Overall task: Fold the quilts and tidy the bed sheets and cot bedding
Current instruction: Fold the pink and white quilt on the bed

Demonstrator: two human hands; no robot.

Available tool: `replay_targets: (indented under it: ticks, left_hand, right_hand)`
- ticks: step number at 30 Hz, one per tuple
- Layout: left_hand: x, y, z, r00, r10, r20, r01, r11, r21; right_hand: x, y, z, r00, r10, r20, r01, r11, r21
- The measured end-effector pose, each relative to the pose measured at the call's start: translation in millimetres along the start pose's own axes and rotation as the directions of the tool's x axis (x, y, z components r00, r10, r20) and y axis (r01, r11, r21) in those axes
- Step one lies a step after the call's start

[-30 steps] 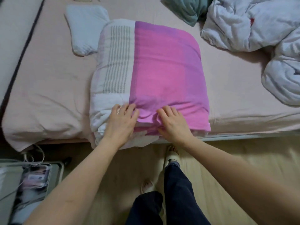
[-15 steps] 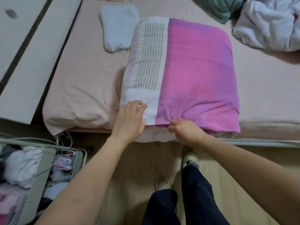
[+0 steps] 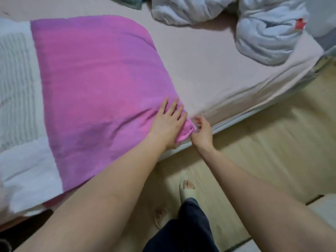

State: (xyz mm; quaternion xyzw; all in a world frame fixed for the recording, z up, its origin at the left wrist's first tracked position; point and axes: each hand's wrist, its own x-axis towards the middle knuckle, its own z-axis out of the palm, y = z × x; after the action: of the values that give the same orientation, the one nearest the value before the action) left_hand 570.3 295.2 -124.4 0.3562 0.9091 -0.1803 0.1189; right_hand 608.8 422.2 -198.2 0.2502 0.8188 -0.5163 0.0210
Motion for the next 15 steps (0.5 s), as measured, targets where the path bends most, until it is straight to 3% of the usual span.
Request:
replay_targets:
  ticks: [2, 5, 7, 12, 15]
  left_hand:
    - [12.8, 4.2, 14.8, 1.000, 0.006, -0.025, -0.005, 0.999, 0.045]
    - [17.5, -8.7, 39.9, 0.964, 0.069, -0.258, -0.066, 0.998, 0.018]
    - [15.9, -18.9, 53.0, 0.928, 0.031, -0.371, -0.036, 0.999, -0.006]
    - [23.3, -23.0, 51.2, 0.945, -0.086, -0.315, 0.079, 0.996, -0.034]
    - [23.6, -31.8, 45.7, 0.947, -0.093, -0.306, 0.087, 0.996, -0.035]
  right_hand:
    - [16.6, 20.7, 6.2, 0.990, 0.064, 0.125, -0.072, 0.995, 0.066]
    - [31.0, 46.2, 15.4, 0.948, 0.168, 0.271, -0.226, 0.953, 0.202]
    - [36.3, 49.0, 30.3, 0.920, 0.184, 0.347, -0.270, 0.938, 0.218]
    - [41.7, 35.7, 58.8, 0.878, 0.209, 0.431, -0.390, 0.833, 0.391]
    - [39.0, 32.6, 61.2, 0.907, 0.130, 0.399, -0.335, 0.799, 0.500]
